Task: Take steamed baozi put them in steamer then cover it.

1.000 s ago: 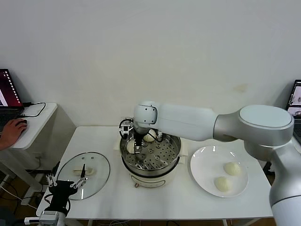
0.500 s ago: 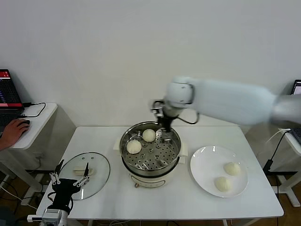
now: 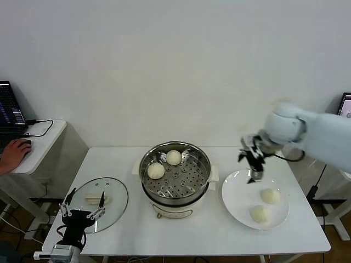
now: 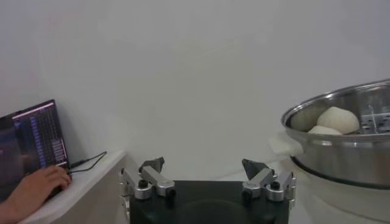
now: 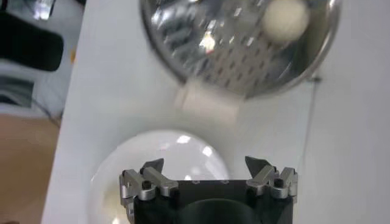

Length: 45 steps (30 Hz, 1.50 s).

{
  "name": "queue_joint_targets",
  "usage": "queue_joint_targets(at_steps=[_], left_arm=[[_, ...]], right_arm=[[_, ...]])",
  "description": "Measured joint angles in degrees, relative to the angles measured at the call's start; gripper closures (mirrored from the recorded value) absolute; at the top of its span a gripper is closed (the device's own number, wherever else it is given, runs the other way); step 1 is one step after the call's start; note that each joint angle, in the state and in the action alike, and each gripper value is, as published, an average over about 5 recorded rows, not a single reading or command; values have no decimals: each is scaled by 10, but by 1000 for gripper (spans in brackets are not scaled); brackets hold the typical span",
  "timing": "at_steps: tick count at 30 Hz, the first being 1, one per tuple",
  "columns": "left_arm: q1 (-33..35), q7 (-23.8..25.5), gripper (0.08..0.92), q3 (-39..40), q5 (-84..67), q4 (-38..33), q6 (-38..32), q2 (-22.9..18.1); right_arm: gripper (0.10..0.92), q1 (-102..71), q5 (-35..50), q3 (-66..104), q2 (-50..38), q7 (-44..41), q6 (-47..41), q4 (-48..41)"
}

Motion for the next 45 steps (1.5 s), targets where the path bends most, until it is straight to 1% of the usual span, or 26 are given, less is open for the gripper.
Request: queue_joint_targets(at_steps=[5, 12, 22, 33, 35, 40, 45], left_arm=[[3, 0, 177, -3, 4, -2, 0, -5], [9, 1, 177, -8, 9, -4, 1, -10], [16, 1, 177, -10, 12, -3, 0, -17], [15, 2, 177, -7, 12, -3, -1, -16], [15, 2, 177, -7, 12, -3, -1, -15], [12, 3, 177, -6, 12, -2, -1, -13], [11, 3, 177, -5, 12, 0, 0, -13]], right_arm=[[203, -86, -56, 54, -41, 3, 24, 0], [203, -215, -110, 142, -65, 20, 45, -7], [203, -350, -156, 234, -65, 43, 60, -26], [204, -430, -184, 290, -50, 62, 65, -55], [220, -439, -186, 297, -48, 65, 66, -60], [296, -452, -188, 310, -41, 70, 66, -71], [353, -459, -187, 317, -35, 71, 64, -75]])
